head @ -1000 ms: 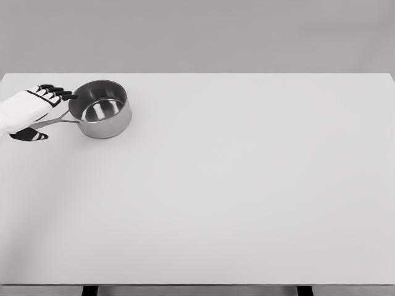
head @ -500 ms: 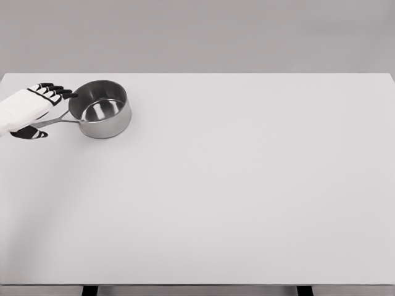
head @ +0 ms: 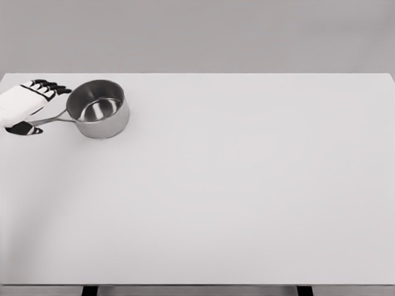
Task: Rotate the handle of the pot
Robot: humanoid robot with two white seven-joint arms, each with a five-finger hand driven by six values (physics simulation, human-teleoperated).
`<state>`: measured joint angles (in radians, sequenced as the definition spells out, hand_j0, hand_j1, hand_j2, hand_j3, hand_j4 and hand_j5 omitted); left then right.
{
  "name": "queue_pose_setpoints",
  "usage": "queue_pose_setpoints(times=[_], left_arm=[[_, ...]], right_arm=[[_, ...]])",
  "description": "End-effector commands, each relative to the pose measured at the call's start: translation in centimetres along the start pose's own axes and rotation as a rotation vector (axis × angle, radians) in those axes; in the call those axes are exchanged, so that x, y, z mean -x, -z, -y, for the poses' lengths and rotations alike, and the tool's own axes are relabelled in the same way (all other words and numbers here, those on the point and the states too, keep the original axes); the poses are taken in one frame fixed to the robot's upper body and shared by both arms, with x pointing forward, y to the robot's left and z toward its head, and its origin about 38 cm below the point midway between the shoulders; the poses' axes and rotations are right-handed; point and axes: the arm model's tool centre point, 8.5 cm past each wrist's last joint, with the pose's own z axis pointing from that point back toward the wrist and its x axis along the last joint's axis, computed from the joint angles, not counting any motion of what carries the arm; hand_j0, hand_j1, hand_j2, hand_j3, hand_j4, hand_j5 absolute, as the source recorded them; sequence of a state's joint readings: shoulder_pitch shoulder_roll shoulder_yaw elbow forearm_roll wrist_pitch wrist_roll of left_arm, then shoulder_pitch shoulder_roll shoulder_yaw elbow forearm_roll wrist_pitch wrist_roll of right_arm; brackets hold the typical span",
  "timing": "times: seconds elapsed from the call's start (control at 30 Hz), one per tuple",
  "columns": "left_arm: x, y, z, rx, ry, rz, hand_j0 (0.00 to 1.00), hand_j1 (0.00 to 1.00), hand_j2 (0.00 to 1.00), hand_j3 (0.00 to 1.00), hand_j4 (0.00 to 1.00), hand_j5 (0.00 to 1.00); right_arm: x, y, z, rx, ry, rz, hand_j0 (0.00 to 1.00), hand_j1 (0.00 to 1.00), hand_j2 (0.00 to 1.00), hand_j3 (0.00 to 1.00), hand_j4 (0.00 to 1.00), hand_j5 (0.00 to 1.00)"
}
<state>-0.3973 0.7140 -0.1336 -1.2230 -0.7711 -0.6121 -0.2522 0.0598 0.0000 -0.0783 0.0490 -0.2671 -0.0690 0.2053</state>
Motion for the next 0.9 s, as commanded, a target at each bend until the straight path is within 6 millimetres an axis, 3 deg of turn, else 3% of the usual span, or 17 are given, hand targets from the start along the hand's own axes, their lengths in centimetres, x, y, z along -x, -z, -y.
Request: queue_pose_setpoints(times=[0.0,0.43,0.87], left_arm=[[0.4,-0.1,0.3,0.004,-0.013,-0.012,1.00,1.00,1.00,1.00,1.00,1.00],[1.1,0.1,-0.4,-0.011,-0.018,-0.027,1.00,1.00,1.00,1.00,1.00,1.00],[0.1,0.9,-0.1,-0.022,-0.037,-0.006,1.00,1.00,1.00,1.00,1.00,1.00]], right_arm=[[0.0,0.0,0.0,0.000,0.000,0.000,1.00,1.00,1.00,1.00,1.00,1.00],[0.0,0.0,0.0,0.000,0.000,0.000,1.00,1.00,1.00,1.00,1.00,1.00],[0.0,0.0,0.0,0.000,0.000,0.000,1.00,1.00,1.00,1.00,1.00,1.00]])
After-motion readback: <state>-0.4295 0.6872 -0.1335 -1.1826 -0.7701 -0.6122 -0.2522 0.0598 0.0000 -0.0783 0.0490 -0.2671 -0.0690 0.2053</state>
